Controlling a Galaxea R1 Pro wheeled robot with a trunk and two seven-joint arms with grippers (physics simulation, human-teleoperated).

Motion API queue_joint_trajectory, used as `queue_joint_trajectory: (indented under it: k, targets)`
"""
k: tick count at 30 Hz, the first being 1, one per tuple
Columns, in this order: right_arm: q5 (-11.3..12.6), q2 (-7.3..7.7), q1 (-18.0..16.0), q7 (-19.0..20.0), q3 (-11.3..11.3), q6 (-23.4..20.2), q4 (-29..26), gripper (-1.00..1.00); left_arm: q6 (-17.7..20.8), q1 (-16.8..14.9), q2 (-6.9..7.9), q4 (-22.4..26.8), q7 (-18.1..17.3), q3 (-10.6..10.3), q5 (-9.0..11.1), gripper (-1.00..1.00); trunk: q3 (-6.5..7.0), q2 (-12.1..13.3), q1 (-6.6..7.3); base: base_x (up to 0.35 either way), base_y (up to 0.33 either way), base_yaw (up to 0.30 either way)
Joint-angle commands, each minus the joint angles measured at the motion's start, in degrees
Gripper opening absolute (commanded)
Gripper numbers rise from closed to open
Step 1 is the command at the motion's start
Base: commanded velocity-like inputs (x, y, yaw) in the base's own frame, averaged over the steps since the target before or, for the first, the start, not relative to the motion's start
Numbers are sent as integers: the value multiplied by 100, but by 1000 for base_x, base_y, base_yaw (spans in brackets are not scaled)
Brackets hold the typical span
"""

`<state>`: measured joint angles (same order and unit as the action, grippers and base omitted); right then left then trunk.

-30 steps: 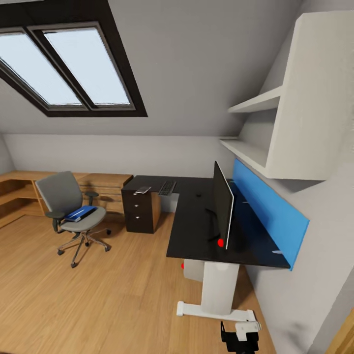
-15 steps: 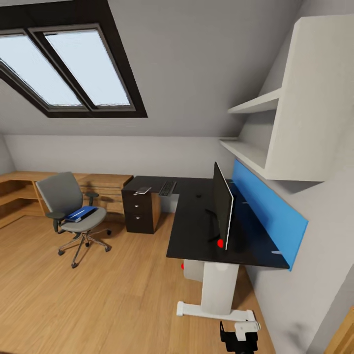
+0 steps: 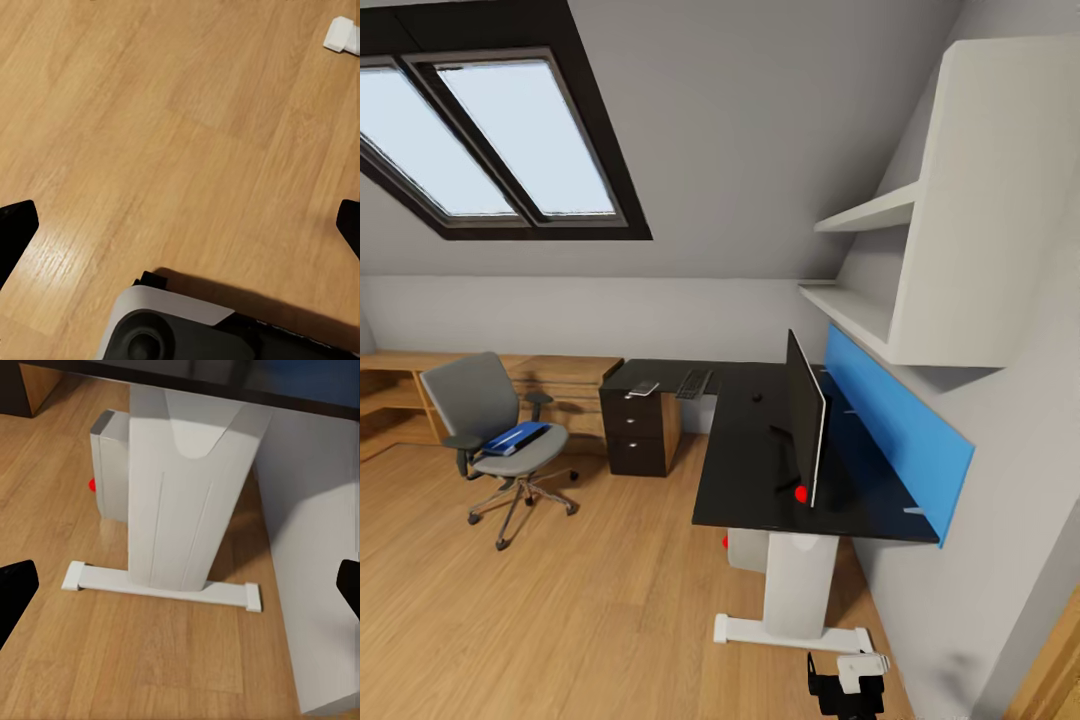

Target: In the bedroom, organize the workspace by keeping the computer under the desk, ensuring the monitor is on the desk, placing the keyboard on the desk next to the monitor, placing the mouse on the desk next to the keyboard, moving the folder from the swivel chair onto the desk next to the mouse, stacking the notebook on top of the folder with the pen on top of the notebook, and positioning the swivel chair next to the desk.

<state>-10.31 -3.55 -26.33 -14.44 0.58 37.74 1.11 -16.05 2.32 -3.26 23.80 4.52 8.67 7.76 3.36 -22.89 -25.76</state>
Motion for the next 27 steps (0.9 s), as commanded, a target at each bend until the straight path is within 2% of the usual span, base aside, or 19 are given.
queue_joint_trajectory:
  k: [1, 7, 14, 27]
  targets:
    - [-59, -3, -4, -59, 3, 5, 12, 100, -8, 5, 3, 6, 3, 0, 50, 100, 1, -3, -2, 0, 0, -166]
    - [-72, -11, -4, -55, 10, -2, 12, 100, -89, 5, 37, -98, -3, 12, 52, 100, 4, -3, -2, 0, 0, -72]
    - [-89, -14, -4, -50, 12, -16, 12, 100, -149, 5, 45, -434, -14, -5, 47, 100, 4, -3, -2, 4, 28, -5]
    - [-89, -31, -3, -50, 12, -29, 20, 100, -139, 5, 82, -506, -361, -15, 41, 100, 4, -3, -2, 99, 254, 0]
